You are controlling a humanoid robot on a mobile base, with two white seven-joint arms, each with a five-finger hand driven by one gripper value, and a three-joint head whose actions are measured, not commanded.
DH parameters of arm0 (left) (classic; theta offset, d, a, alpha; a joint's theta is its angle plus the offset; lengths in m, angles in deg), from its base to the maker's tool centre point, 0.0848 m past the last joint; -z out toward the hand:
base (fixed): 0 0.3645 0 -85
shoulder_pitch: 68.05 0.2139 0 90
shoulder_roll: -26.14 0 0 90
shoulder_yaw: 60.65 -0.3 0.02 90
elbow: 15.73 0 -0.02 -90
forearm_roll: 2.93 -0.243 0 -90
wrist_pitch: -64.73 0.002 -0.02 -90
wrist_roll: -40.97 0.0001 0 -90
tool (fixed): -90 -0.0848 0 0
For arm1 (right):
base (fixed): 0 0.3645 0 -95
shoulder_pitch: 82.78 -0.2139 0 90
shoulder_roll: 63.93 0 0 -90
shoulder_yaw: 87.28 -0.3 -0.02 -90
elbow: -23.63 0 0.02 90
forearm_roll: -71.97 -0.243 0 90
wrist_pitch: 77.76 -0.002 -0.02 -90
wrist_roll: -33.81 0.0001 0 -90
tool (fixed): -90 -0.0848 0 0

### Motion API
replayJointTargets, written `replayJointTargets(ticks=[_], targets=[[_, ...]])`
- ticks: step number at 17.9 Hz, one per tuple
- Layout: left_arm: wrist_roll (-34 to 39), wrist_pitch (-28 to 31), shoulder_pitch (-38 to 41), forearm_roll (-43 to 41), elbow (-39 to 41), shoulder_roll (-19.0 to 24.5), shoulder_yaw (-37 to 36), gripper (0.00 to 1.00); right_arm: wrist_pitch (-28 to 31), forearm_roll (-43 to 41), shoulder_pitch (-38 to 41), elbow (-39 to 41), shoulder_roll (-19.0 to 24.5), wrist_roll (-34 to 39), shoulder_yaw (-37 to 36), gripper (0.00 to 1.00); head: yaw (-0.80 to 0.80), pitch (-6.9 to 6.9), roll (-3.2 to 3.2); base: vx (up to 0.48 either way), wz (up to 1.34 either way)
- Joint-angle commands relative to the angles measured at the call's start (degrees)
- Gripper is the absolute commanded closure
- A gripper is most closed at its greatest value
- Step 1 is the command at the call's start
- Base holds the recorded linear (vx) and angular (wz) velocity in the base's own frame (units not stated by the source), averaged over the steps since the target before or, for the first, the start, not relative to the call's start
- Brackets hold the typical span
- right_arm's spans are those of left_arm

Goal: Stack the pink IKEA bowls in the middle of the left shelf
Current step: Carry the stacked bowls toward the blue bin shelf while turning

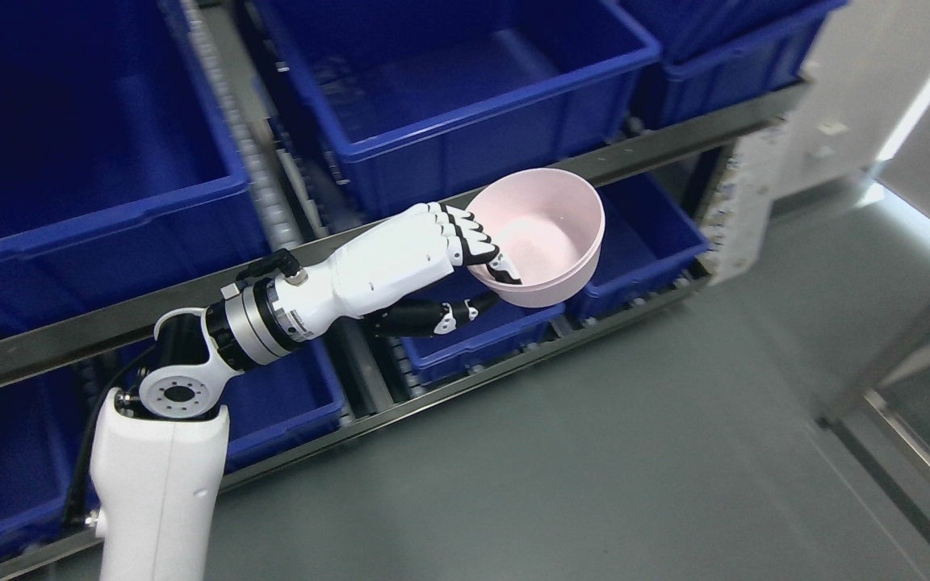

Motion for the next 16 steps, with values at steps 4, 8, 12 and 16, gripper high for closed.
replayJointTargets(ticks=[4,8,12,16], targets=[[0.2,0.6,-0.9,0.2,0.1,1.0,-1.4,0.96,-0.3,0.0,1.7,1.9,-1.0,0.0,-0.6,0.0,0.0,0.0,0.0,-0.082,1.14],[0.7,1.2,-5.2,0.2,0.0,1.0,-2.3,0.96,-0.2,0.0,1.7,1.9,-1.0,0.0,-0.6,0.0,0.0,-0.01,0.0,-0.009,0.93],[0.4,7.4,-13.3,-0.3,0.0,1.0,-2.3,0.96,-0.3,0.0,1.7,1.9,-1.0,0.0,-0.6,0.0,0.0,-0.02,0.0,0.072,0.66],[0.0,13.2,-18.8,-6.8,-1.9,1.0,-1.6,0.96,-0.3,-0.1,1.7,1.9,-1.0,0.0,-0.7,0.0,0.0,-0.03,0.0,0.128,0.27]])
